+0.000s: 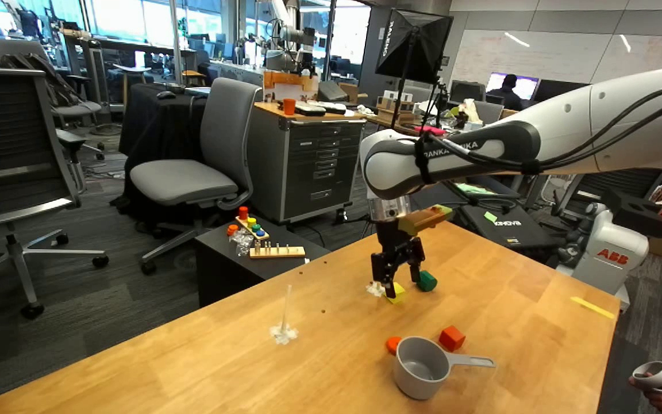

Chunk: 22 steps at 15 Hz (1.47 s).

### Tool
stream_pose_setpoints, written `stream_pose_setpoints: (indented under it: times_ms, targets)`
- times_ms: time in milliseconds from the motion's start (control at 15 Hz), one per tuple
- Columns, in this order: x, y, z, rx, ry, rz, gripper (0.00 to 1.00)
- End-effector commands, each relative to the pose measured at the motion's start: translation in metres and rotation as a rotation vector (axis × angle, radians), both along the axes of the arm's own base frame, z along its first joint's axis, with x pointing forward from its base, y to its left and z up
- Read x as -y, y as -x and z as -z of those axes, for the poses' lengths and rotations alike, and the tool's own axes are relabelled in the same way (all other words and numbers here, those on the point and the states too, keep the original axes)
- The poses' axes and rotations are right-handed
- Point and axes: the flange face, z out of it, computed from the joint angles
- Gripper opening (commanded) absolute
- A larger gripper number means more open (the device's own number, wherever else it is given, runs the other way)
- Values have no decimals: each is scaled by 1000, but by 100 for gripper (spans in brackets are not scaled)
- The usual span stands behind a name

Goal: Put the three blocks in the gray cup

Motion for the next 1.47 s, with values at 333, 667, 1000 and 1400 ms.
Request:
stream_pose_setpoints:
  times_ms: [333, 667, 1000, 1400]
  targets:
    - [-7, -2, 17, 35, 31, -39, 75]
    - [-5, -5, 21, 62, 52, -50, 42]
    - [-10, -8, 18, 84, 61, -70, 9]
    - [-17, -15, -1, 118, 66, -108, 10]
